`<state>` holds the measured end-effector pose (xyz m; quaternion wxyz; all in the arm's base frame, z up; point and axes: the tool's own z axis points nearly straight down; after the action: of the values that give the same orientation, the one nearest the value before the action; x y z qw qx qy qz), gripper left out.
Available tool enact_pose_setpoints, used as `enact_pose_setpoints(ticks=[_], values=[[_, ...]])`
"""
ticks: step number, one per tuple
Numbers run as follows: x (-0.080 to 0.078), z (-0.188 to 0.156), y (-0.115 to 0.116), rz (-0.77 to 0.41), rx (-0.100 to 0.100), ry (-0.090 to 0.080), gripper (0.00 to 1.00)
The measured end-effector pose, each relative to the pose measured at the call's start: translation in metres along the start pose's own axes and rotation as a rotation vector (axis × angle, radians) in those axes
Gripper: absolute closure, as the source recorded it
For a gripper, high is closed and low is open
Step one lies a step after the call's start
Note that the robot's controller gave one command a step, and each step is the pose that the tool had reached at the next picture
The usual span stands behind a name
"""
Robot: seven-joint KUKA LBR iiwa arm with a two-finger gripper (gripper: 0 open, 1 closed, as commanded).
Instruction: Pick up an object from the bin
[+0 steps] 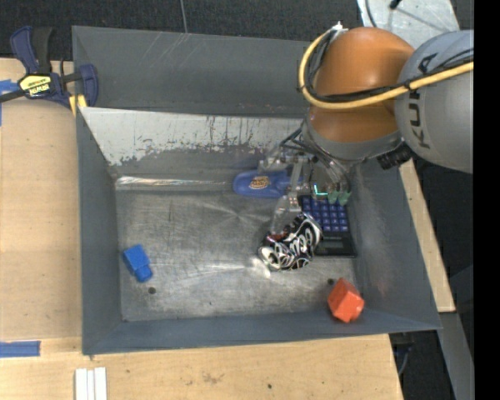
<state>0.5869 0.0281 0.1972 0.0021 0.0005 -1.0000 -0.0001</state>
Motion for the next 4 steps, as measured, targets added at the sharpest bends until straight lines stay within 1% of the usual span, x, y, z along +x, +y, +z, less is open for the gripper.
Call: enact_pose_setpoints(ticks=[1, 2, 3, 4], values=[[-0.002, -0.004, 0.0, 0.001, 0.0, -0.008, 0.0], [0.009, 0.046, -0.026, -0.155, 0.001, -0.01, 0.0], [0.029, 0.068, -0.069, -0.159, 0.002, -0.004, 0.0], [0.013, 0.073, -0.071, -0.3, 0.001, -0.009, 0.0]])
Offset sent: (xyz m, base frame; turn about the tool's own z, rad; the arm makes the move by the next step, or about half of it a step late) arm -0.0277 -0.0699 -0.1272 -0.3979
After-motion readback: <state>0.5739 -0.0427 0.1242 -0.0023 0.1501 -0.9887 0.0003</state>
